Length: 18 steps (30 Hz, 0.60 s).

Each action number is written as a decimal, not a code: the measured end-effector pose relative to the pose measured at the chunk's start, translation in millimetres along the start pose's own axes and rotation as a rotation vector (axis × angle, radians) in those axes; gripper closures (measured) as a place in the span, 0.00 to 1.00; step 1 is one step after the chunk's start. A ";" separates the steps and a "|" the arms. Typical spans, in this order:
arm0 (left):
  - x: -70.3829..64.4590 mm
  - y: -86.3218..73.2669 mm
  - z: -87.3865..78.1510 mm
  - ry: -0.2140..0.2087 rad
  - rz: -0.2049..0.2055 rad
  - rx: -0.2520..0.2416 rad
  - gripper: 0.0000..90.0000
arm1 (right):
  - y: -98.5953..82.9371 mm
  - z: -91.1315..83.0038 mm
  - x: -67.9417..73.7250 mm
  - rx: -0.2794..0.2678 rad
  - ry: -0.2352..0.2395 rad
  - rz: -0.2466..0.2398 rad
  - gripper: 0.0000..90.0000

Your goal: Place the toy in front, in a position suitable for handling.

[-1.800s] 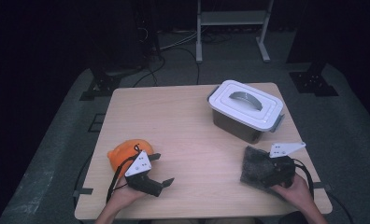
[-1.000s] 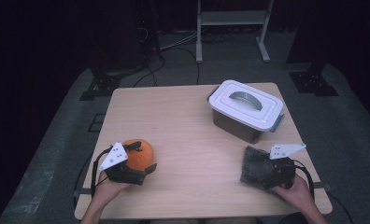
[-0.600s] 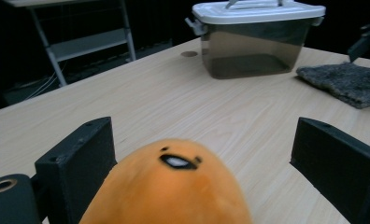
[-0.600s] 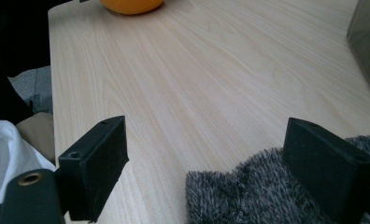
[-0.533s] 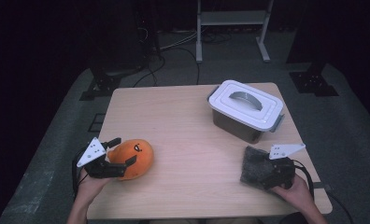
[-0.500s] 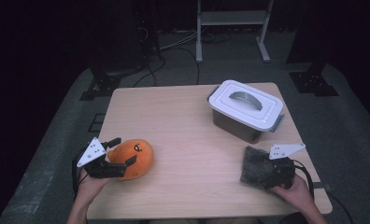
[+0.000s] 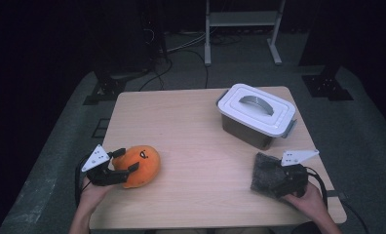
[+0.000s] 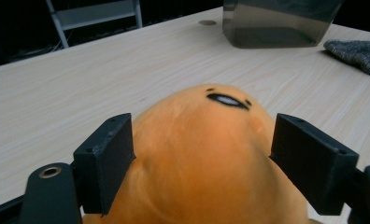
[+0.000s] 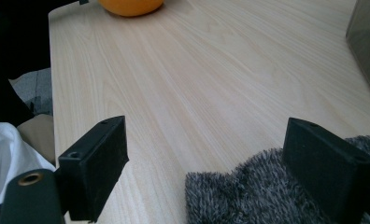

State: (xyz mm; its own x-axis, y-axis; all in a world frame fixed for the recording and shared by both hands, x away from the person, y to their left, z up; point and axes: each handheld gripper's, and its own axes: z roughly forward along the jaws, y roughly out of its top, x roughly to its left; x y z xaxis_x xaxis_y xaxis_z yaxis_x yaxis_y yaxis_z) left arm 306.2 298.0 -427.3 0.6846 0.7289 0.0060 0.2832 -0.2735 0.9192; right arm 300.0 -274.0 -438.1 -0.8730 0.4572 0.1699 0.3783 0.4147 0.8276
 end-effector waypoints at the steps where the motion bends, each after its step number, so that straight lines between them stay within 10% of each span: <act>1: 0.2 -1.6 1.0 -0.002 0.004 0.008 0.25 | 0.0 0.0 0.0 -0.001 0.000 0.000 0.15; 18: 4.1 -10.7 8.7 0.041 -0.016 0.060 0.41 | 0.5 0.7 0.6 0.009 -0.008 -0.004 0.15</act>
State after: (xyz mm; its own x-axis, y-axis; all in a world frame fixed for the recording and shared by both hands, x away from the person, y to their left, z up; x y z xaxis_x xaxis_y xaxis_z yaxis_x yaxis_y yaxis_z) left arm 311.8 298.5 -440.6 0.6520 0.7581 0.0081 0.3346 -0.2973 0.8943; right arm 299.8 -272.9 -438.0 -0.8720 0.4619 0.1621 0.3774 0.4235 0.8235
